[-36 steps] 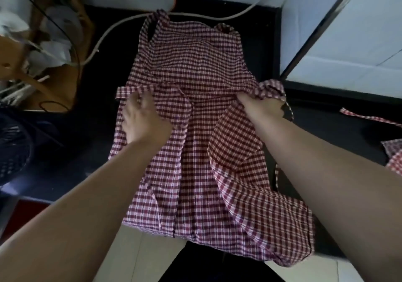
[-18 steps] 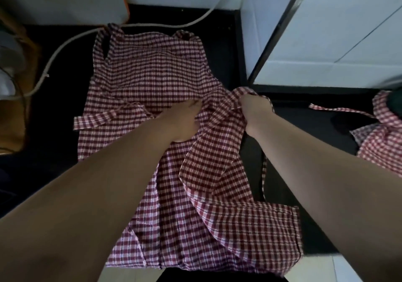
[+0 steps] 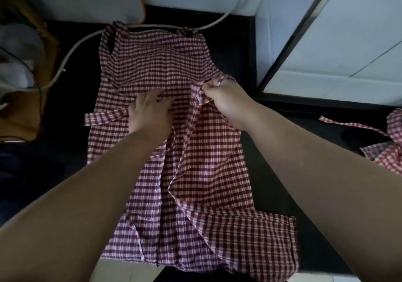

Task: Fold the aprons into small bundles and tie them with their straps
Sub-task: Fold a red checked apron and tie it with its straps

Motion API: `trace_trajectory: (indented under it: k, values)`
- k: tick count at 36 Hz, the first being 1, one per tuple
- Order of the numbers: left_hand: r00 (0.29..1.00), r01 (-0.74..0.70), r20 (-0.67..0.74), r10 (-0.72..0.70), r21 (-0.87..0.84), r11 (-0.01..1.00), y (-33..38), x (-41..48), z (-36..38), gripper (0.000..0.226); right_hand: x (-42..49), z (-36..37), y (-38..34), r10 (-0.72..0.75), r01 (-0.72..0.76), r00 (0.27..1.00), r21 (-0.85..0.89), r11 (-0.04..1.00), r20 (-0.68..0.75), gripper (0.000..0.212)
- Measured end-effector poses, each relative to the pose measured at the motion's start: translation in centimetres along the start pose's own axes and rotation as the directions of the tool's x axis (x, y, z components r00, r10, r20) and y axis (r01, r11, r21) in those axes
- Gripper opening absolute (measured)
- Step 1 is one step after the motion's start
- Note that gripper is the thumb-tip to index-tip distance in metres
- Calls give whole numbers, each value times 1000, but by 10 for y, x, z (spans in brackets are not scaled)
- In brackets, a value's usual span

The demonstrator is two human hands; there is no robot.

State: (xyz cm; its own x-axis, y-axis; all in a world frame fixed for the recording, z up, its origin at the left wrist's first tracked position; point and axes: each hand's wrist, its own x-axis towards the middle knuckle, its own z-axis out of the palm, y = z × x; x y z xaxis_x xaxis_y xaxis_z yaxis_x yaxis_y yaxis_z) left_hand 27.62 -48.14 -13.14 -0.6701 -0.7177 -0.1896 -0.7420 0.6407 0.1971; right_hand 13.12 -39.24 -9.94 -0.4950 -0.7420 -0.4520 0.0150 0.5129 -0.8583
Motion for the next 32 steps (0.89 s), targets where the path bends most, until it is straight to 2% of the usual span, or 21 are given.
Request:
trace_trajectory:
  k: [1,3,6,8,10,13,15,17,19,23,25,27,28,29,32]
  values:
    - [996,68,-56,-70,-37,997,-13,-9,-2,44,1,10,-3,-24,35,996,-140,990,82,31]
    - [993,107,-45,-112,-99,989,-25,-22,0,45,1,22,-1,10,76,978,-399,914,208,40]
    - [972,157,196,-127,-149,976,-32,-40,6,72,-1,43,10,161,103,921,-621,777,355,46]
    - [949,164,291,-120,-134,977,-34,-46,11,89,-6,51,17,188,99,906,-622,777,379,48]
    - [949,158,294,-115,-124,980,-35,-50,13,89,-10,51,21,149,57,933,-545,836,327,53]
    - [960,124,268,-86,-125,984,-36,-52,17,51,-11,45,28,134,-48,970,-379,924,204,58]
    - [967,122,245,-72,-197,973,-36,-53,18,20,-10,41,32,131,-80,980,-302,950,151,60]
    - [968,150,238,-79,-295,944,-38,-52,17,9,-10,40,33,125,-79,980,-277,958,154,66]
    - [965,168,244,-92,-313,935,-39,-46,16,19,-11,40,32,115,-55,977,-311,949,180,72]
    - [963,191,238,-127,-264,946,-45,-32,11,57,-10,42,30,65,7,984,-399,917,167,74]
    - [964,164,245,-108,-221,962,-48,-21,7,69,-4,43,29,49,21,992,-526,850,119,80]
    - [961,102,267,-73,-99,990,-49,-8,3,78,3,46,26,19,-13,1000,-768,641,-1,89]
    - [959,71,277,-62,-23,997,-49,0,2,81,7,46,25,2,-41,999,-843,537,-47,92]
    - [955,58,290,-65,34,998,-47,4,0,83,9,45,23,3,-53,998,-877,478,-58,95]
    - [936,76,345,-77,17,997,-44,20,0,86,24,42,24,41,30,998,-885,464,56,96]
